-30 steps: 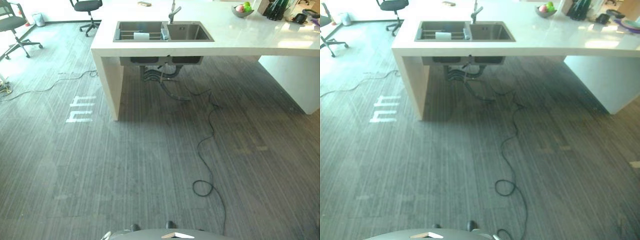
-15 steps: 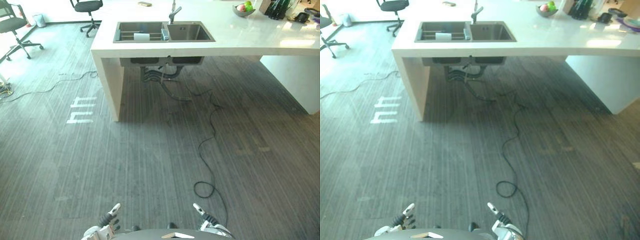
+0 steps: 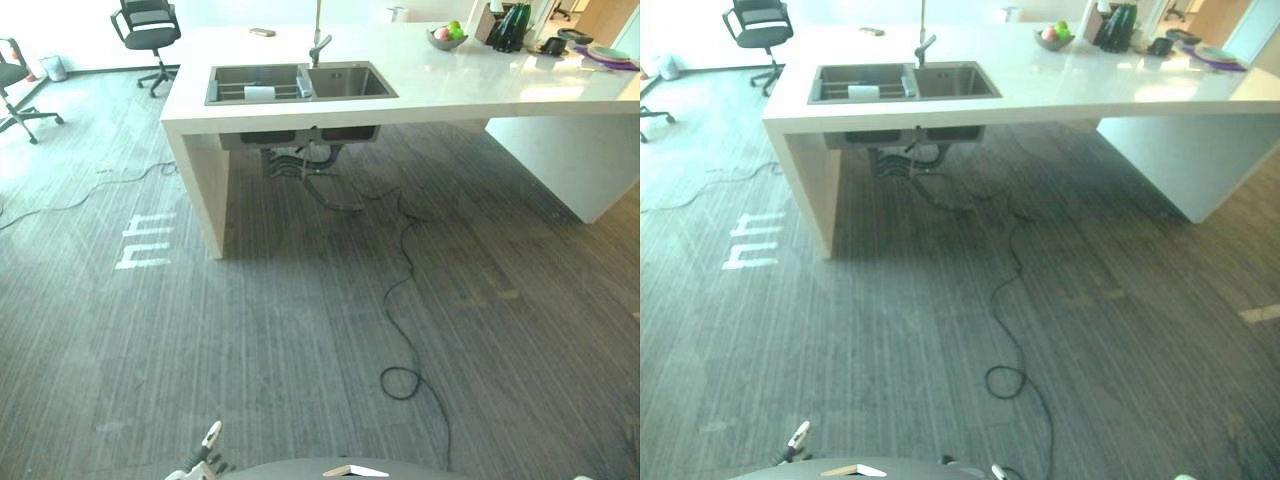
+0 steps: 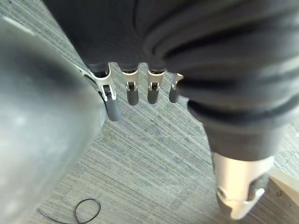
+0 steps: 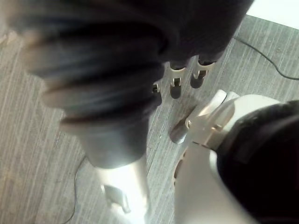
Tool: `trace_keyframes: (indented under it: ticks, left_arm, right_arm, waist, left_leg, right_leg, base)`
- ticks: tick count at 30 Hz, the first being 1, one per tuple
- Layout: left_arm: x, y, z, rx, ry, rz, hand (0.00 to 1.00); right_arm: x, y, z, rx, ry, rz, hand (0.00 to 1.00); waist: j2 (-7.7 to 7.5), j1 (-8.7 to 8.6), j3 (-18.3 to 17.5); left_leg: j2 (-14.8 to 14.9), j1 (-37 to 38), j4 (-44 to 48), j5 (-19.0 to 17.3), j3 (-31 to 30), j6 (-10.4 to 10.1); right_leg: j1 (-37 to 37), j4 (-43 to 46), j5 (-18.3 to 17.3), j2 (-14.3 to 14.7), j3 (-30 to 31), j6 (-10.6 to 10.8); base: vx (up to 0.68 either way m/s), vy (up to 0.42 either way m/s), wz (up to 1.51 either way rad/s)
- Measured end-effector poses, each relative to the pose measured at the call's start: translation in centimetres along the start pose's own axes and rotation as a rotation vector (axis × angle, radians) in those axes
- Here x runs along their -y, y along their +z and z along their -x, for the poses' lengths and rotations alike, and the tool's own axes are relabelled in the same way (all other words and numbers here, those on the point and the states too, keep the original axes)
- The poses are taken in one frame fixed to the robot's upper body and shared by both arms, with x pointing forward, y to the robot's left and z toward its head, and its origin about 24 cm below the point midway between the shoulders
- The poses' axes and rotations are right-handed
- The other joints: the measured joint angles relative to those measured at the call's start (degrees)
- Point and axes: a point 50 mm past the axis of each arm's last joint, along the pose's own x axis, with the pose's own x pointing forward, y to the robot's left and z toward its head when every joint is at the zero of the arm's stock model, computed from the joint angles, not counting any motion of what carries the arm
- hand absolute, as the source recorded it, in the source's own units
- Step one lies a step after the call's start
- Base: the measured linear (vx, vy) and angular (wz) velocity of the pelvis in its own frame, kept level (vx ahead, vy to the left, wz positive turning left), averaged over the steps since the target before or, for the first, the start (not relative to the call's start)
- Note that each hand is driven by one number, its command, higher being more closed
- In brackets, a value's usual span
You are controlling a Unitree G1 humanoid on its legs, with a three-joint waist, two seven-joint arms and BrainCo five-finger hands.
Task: Walk over to the sink, pick up the cup, carry it to the dishwasher, place the cup inside the dishwasher, then close the dishwasher door
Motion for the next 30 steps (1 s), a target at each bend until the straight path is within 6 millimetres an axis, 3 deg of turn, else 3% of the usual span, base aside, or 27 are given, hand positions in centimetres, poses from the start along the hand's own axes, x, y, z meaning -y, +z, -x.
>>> trace_keyframes:
  ticks: [6, 9, 12, 14, 16, 19, 21, 23, 24, 25, 26, 28, 30]
  left_arm:
    - [0.4, 0.1, -0.2, -0.004, 0.024, -0.041, 0.0]
    - [1.1, 0.9, -0.3, 0.028, 0.044, -0.186, 0.0]
    - [1.8, 2.7, -0.3, 0.1, 0.035, -0.336, 0.0]
    - [2.4, 3.0, -0.4, 0.122, 0.04, -0.383, 0.0]
    - [2.7, 3.5, -0.4, 0.151, 0.051, -0.386, 0.0]
    - [3.3, 4.1, -0.4, 0.203, 0.026, -0.366, 0.0]
    - [5.9, 5.0, -0.2, 0.279, -0.061, -0.368, 0.0]
    - [8.3, 5.4, 0.1, 0.341, -0.14, -0.326, 0.0]
    - [9.6, 5.7, 0.4, 0.373, -0.184, -0.312, 0.0]
    - [10.4, 5.8, 0.6, 0.386, -0.212, -0.31, 0.0]
    - [11.9, 5.8, 1.0, 0.406, -0.267, -0.325, 0.0]
    - [13.8, 6.2, 1.7, 0.447, -0.335, -0.341, 0.0]
    - [14.2, 6.2, 1.8, 0.446, -0.337, -0.353, 0.0]
  right_arm:
    - [-0.8, 0.9, -0.1, 0.035, 0.03, 0.048, 0.0]
    - [-1.6, 1.5, -0.1, 0.052, 0.054, 0.077, 0.0]
    - [-2.7, 1.4, -0.3, 0.045, 0.075, 0.125, 0.0]
    - [-2.7, 1.4, -0.3, 0.042, 0.058, 0.107, 0.0]
    - [-2.4, 1.1, -0.2, 0.03, 0.049, 0.064, 0.0]
    - [-1.8, 0.3, -0.2, 0.013, 0.035, 0.003, 0.0]
    - [-0.7, -1.2, 0.1, -0.018, 0.001, -0.054, 0.0]
    - [0.3, -3.0, 0.4, -0.067, -0.029, -0.118, 0.0]
    - [0.9, -4.3, 0.7, -0.102, -0.043, -0.147, 0.0]
    - [1.1, -4.7, 0.8, -0.109, -0.048, -0.165, 0.0]
    - [1.2, -4.9, 0.8, -0.112, -0.046, -0.188, 0.0]
    - [1.4, -4.6, 0.8, -0.101, -0.032, -0.223, 0.0]
    - [1.6, -3.6, 0.8, -0.069, -0.023, -0.251, 0.0]
  waist:
    - [-0.24, -0.14, 0.0]
    - [-0.72, -0.08, 0.21]
    - [-3.42, -0.04, 2.21]
    - [-3.27, -0.6, 3.96]
    - [-2.86, -1.46, 4.95]
    - [-2.97, -1.55, 5.45]
    - [-3.12, -1.59, 6.14]
    - [-3.6, -1.49, 6.88]
    - [-3.37, -1.53, 6.97]
    - [-3.23, -1.72, 6.75]
    - [-0.79, -2.72, 6.84]
    - [0.86, -2.94, 6.96]
    - [1.18, -3.15, 6.76]
  left_leg:
    - [-0.15, -0.46, -0.88, 0.22, -0.14, 0.3]
    - [-0.57, -2.83, 0.72, -0.78, -0.35, 0.72]
    - [-2.16, -3.76, 3.53, -1.9, -0.48, 1.64]
    - [-1.82, -1.8, 3.08, -2.06, -1.81, 2.01]
    - [-0.53, -0.73, 3.55, -3.47, -2.59, 2.0]
    - [2.8, -0.17, 5.51, -6.58, -3.77, -0.44]
    - [4.62, 0.14, 6.58, -8.85, -5.31, -2.53]
    - [5.17, 2.31, 7.99, -11.31, -6.62, -4.3]
    - [6.11, 4.04, 9.01, -13.67, -7.39, -5.85]
    - [7.31, 4.63, 9.57, -14.69, -7.61, -6.06]
    - [9.63, 4.97, 10.55, -15.66, -7.98, -5.93]
    - [11.82, 4.32, 13.92, -14.78, -8.1, -6.83]
    - [13.87, 3.21, 19.97, -11.87, -9.88, -7.72]
  right_leg:
    - [-1.48, 1.45, -1.38, -0.2, -0.59, 0.18]
    - [-8.66, 14.45, -7.44, -3.07, -2.95, 0.74]
    - [-14.6, 28.55, -12.0, -7.4, -4.78, 1.07]
    - [-16.73, 34.21, -12.46, -8.27, -5.93, 1.87]
    - [-18.32, 34.18, -15.0, -7.75, -6.28, 1.49]
    - [-22.24, 25.64, -11.08, -6.23, -6.0, 1.58]
    - [-24.7, 16.78, -4.55, -7.33, -5.83, 2.27]
    - [-25.04, 14.44, -2.3, -9.16, -4.39, 2.09]
    - [-24.95, 16.41, 0.9, -9.62, -3.87, 1.79]
    - [-25.24, 19.17, 1.9, -9.17, -4.22, 1.55]
    - [-27.06, 25.95, -0.85, -8.4, -5.83, -0.31]
    - [-29.28, 33.7, -7.25, -8.01, -6.86, -1.74]
    - [-28.1, 39.02, -14.27, -7.79, -8.46, -2.54]
  base:
    - [-0.03, -0.016, 0.01]
    - [-0.01, 0.02, 0.05]
    - [0.03, 0.006, 0.06]
    - [0.1, -0.013, 0.11]
    - [0.09, -0.038, 0.18]
    - [0.16, -0.102, 0.24]
    - [0.34, -0.258, 0.46]
    - [0.44, -0.351, 0.4]
    - [0.49, -0.369, 0.33]
    - [0.51, -0.374, 0.4]
    - [0.41, -0.289, 0.3]
    - [0.51, -0.34, 0.19]
    - [0.59, -0.375, 0.24]
